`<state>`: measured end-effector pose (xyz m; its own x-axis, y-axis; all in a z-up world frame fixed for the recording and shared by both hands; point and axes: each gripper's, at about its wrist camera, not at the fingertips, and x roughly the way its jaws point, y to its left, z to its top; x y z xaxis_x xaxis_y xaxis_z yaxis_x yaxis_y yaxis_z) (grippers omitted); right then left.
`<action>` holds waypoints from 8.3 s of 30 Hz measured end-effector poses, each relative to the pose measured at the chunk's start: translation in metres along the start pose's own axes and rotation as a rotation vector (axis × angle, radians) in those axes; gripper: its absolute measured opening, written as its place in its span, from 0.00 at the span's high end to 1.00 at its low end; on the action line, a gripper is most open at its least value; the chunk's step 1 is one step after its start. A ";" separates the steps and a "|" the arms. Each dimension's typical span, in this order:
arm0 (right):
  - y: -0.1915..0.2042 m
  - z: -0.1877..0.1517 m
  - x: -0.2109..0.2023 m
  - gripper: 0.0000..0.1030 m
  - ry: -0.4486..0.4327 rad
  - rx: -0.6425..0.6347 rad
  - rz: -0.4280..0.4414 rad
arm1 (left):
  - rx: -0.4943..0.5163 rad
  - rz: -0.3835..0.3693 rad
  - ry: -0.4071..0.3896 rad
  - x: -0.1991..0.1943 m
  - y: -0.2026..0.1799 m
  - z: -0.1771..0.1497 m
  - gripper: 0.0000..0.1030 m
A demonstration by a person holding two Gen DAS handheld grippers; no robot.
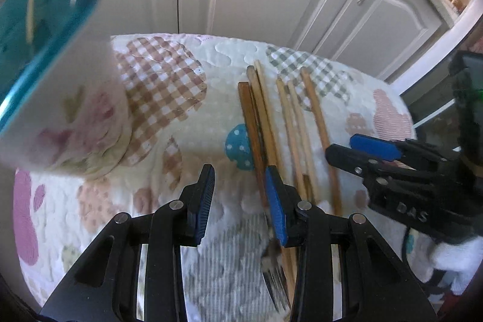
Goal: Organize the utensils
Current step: 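Move both open grippers back down to the remaining chopsticks on the quilt, then grasp a chopstick with the left gripper while the right gripper grasps another chopstick, then lift the chopstick with the right gripper while the left gripper lifts its chopstick toward the holder, then lower both held chopsticks into the teal-rimmed holder and open both grippers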
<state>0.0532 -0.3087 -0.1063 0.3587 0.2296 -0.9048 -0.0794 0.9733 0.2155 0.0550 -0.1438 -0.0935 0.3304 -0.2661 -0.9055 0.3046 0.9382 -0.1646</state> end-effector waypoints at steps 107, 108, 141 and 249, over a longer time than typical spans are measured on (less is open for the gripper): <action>0.025 0.010 0.025 0.90 0.036 -0.106 -0.044 | -0.011 -0.074 -0.316 -0.213 0.041 -0.044 0.92; 0.023 0.012 0.024 0.92 0.042 -0.092 -0.033 | -0.008 -0.070 -0.314 -0.212 0.040 -0.044 0.92; 0.052 -0.008 -0.168 0.93 -0.245 -0.227 0.073 | -0.021 -0.067 -0.362 -0.234 0.049 -0.050 0.92; 0.143 0.063 -0.144 0.61 -0.375 -0.232 0.229 | -0.117 0.155 -0.429 -0.210 0.091 0.019 0.76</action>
<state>0.0486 -0.2029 0.0784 0.6144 0.4617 -0.6398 -0.3850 0.8833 0.2676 0.0302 -0.0063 0.0893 0.7109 -0.1650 -0.6836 0.1279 0.9862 -0.1051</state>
